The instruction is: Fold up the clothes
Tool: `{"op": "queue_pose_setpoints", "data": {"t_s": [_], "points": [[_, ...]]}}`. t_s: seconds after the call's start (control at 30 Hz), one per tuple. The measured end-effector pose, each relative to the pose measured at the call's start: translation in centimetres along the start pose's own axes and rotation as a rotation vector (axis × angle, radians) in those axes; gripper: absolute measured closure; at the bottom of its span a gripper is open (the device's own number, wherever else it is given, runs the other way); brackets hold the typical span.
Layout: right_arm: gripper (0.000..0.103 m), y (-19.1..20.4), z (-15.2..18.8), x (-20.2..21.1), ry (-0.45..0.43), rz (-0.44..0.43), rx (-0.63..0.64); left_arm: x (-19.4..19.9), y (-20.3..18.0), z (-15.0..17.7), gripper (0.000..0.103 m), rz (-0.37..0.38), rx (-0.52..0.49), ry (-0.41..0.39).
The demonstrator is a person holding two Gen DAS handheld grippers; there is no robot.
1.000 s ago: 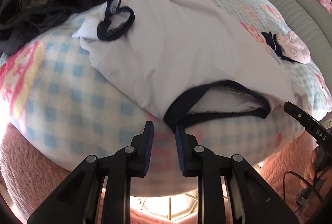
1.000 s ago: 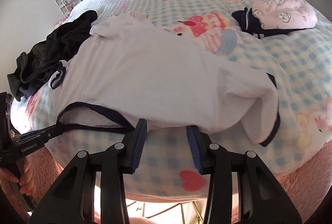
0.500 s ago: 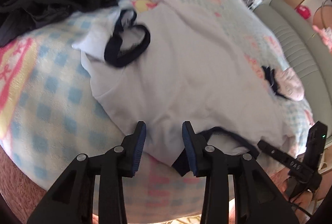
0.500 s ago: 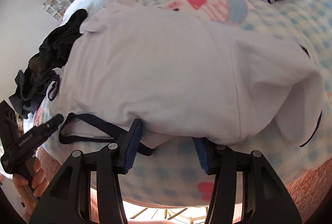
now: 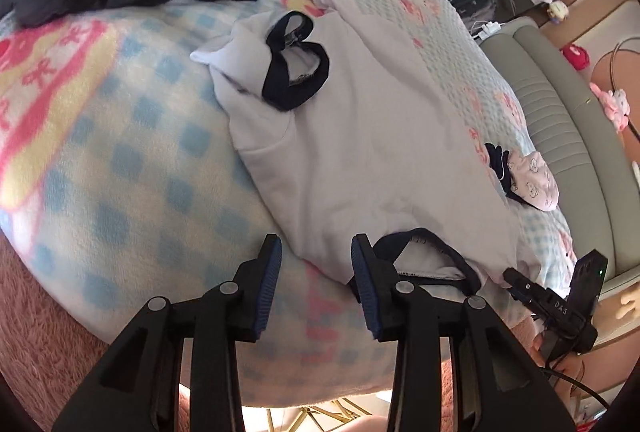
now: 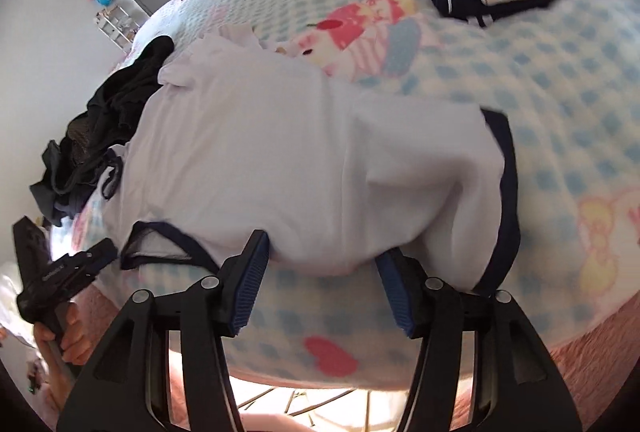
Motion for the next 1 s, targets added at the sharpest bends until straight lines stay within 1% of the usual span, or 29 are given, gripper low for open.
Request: {"op": "queue_pose_setpoints", "data": {"t_s": [0.07, 0.1, 0.17, 0.2, 0.27, 0.33, 0.4, 0.47, 0.53, 0.6, 0.63, 0.7, 0.77, 0.8, 0.87, 0.9, 1.0], "points": [[0.048, -1.7, -2.6, 0.2, -0.088, 0.140, 0.028, 0.4, -0.1, -0.5, 0.064, -0.034, -0.036, -0.011], [0.049, -2.4, -3.6, 0.3, -0.120, 0.201, 0.037, 0.4, 0.0, -0.6, 0.064, -0.038, -0.039, -0.015], [0.049, -3.7, -4.7, 0.7, -0.154, 0.302, 0.043, -0.2, 0.4, -0.5, 0.064, -0.027, -0.011, -0.004], [0.049, -4.0, -5.0, 1.1, -0.163, 0.308, 0.033, -0.2, 0.7, -0.3, 0.064, -0.015, 0.006, 0.000], [0.048, -3.5, -4.4, 2.7, -0.171, 0.202, -0.014, 0.4, 1.2, 0.4, 0.064, 0.018, 0.031, -0.009], [0.048, -2.0, -3.1, 3.9, -0.169, 0.130, -0.018, 0.9, 0.4, 0.9, 0.064, 0.049, 0.017, -0.036], [0.048, -0.5, -1.5, 4.3, -0.151, 0.085, -0.001, 1.0, -1.8, 1.2, 0.064, 0.089, -0.034, -0.046], [0.048, 0.5, 0.1, 4.0, -0.106, 0.046, 0.025, 0.7, -4.7, 1.5, 0.064, 0.137, -0.115, -0.034], [0.048, 1.0, 1.6, 2.5, -0.032, 0.036, 0.053, -0.2, -8.1, 2.1, 0.064, 0.184, -0.196, 0.002], [0.048, 1.0, 2.7, 1.2, 0.024, 0.034, 0.065, -2.1, -11.3, 2.9, 0.064, 0.229, -0.253, 0.061], [0.048, 0.9, 2.9, 0.7, 0.046, 0.035, 0.063, -3.1, -12.9, 3.4, 0.064, 0.251, -0.278, 0.093], [0.048, 0.8, 3.0, 0.0, 0.061, 0.030, 0.049, -5.1, -15.9, 4.4, 0.064, 0.295, -0.328, 0.158], [0.048, 0.5, 2.8, -0.2, 0.056, 0.027, 0.038, -6.5, -17.9, 5.4, 0.064, 0.314, -0.360, 0.202], [0.048, 0.2, 2.5, -0.2, 0.047, 0.040, 0.038, -7.3, -18.6, 5.9, 0.064, 0.316, -0.368, 0.222], [0.048, -0.6, 1.6, 0.0, 0.013, 0.066, 0.038, -8.3, -19.1, 6.5, 0.061, 0.298, -0.368, 0.246], [0.048, -1.0, 1.1, 0.1, -0.003, 0.075, 0.036, -8.8, -19.4, 6.7, 0.060, 0.289, -0.368, 0.249], [0.048, -2.3, -0.2, -0.1, -0.031, 0.097, 0.021, -9.7, -20.0, 6.9, 0.060, 0.266, -0.378, 0.213]]}}
Point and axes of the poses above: each gripper's, at about its wrist camera, not at the fingertips, and x roughly against the way its jaws point, y to its left, z to its underside, the point moved 10 cm from there along -x, roughly the way its jaws point, and after that the axes turned 4 degrees about -x, right-handed, at the moved point
